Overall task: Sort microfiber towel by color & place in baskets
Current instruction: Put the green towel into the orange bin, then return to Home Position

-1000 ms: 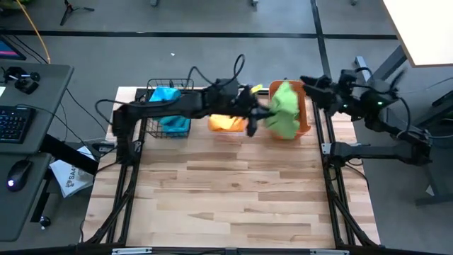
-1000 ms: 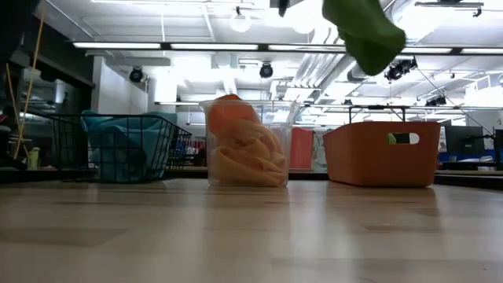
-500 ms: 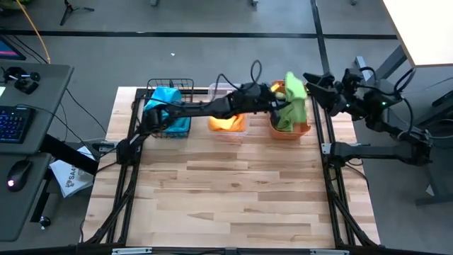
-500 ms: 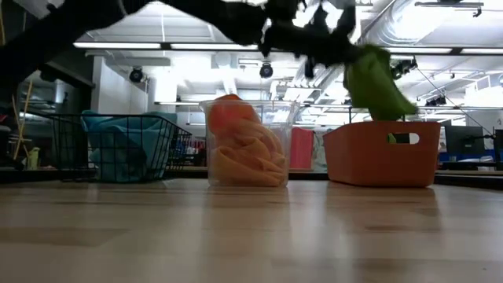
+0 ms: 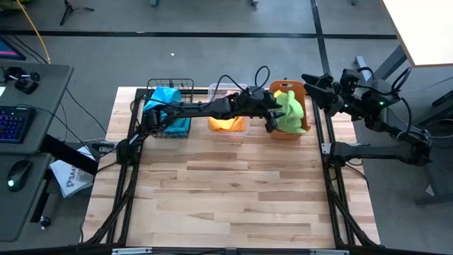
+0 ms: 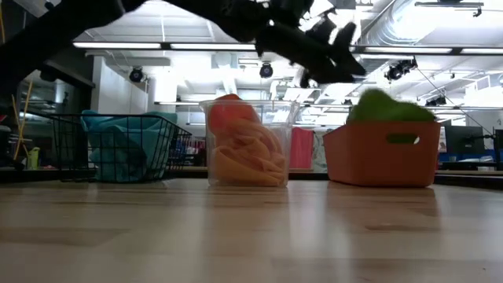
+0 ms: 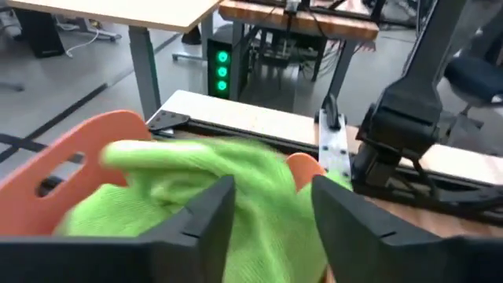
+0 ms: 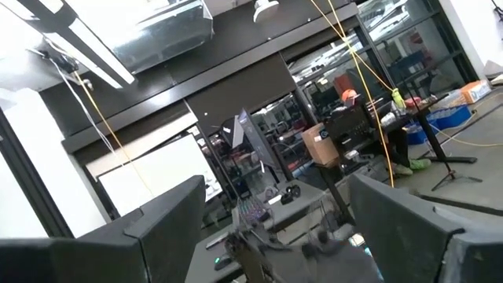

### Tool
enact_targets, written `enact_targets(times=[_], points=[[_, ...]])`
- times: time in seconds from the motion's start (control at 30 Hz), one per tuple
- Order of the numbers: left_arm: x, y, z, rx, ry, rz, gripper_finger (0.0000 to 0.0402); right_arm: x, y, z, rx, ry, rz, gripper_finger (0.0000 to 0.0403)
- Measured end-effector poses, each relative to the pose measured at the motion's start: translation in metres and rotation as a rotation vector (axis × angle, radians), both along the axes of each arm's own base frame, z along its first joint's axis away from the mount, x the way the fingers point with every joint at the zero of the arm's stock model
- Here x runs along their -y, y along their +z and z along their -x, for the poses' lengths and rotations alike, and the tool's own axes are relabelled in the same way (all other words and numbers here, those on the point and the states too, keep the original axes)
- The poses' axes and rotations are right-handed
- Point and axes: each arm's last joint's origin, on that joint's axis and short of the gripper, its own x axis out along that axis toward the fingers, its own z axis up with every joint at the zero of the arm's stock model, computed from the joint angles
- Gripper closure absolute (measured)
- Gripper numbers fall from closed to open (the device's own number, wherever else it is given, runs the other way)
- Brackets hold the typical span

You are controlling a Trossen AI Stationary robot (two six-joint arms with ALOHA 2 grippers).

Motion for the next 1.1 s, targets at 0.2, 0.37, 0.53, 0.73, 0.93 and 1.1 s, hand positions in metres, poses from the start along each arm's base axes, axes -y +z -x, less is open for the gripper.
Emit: enact_targets(times=[0.2, 0.37, 0.53, 0.73, 0.93, 1.1], points=[[0.003, 0.026, 0.026, -0.168, -0.023, -0.031, 0.0188, 0.000, 0.000, 0.000, -0.001, -0.002, 0.003, 0.0093], [0.006, 0.073, 0.072, -0.292, -0.061, -0.020, 0.0180, 0.000, -0.003, -0.001, -0.027, -0.005, -0.006, 0.0093], [0.014, 0.109, 0.119, -0.273, -0.080, -0.010, 0.0188, 0.002, -0.010, -0.002, -0.101, -0.038, -0.037, 0.0093], [0.023, 0.145, 0.186, -0.037, -0.013, 0.008, 0.0195, 0.002, -0.016, -0.003, -0.155, -0.045, -0.057, 0.0093], [0.046, 0.136, 0.248, 0.126, -0.001, 0.069, 0.0195, 0.003, -0.023, -0.004, -0.231, -0.044, -0.084, 0.0093], [0.069, 0.108, 0.294, 0.233, 0.000, 0.152, 0.0195, 0.003, -0.029, -0.004, -0.273, -0.038, -0.135, 0.0093]])
